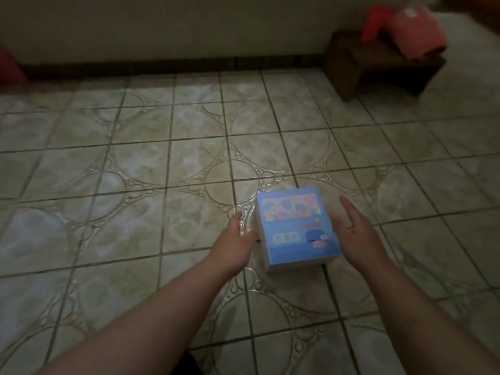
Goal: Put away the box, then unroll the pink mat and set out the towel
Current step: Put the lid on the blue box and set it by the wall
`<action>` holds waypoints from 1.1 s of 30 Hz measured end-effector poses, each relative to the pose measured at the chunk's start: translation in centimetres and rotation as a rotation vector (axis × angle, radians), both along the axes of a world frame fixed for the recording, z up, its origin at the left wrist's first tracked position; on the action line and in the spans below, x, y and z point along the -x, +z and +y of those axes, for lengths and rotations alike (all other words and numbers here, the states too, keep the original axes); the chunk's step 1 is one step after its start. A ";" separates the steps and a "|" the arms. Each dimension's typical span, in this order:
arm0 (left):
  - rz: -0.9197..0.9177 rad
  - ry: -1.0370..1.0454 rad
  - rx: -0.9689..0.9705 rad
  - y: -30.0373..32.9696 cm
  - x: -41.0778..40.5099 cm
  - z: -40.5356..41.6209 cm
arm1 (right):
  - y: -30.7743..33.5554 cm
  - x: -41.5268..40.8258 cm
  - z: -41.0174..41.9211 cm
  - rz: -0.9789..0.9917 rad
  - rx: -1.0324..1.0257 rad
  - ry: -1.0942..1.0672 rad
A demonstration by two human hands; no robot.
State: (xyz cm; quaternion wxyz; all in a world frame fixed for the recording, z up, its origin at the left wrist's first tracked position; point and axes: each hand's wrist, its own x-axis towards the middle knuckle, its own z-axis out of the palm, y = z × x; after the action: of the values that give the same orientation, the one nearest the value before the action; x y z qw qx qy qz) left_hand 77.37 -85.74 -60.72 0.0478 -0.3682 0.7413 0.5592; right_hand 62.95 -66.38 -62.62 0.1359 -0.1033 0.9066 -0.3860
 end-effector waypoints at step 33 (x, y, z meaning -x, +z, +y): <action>0.347 0.444 -0.186 0.1 -8.2 -8.7 | 0.5 -8.4 -15.7 -0.252 0.451 0.299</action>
State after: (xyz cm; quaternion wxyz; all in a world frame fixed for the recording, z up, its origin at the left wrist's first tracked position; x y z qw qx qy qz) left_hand 85.62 -94.48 -60.61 -0.1697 -0.4144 0.5850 0.6761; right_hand 71.31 -82.11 -62.13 0.2762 -0.2145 0.7486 -0.5633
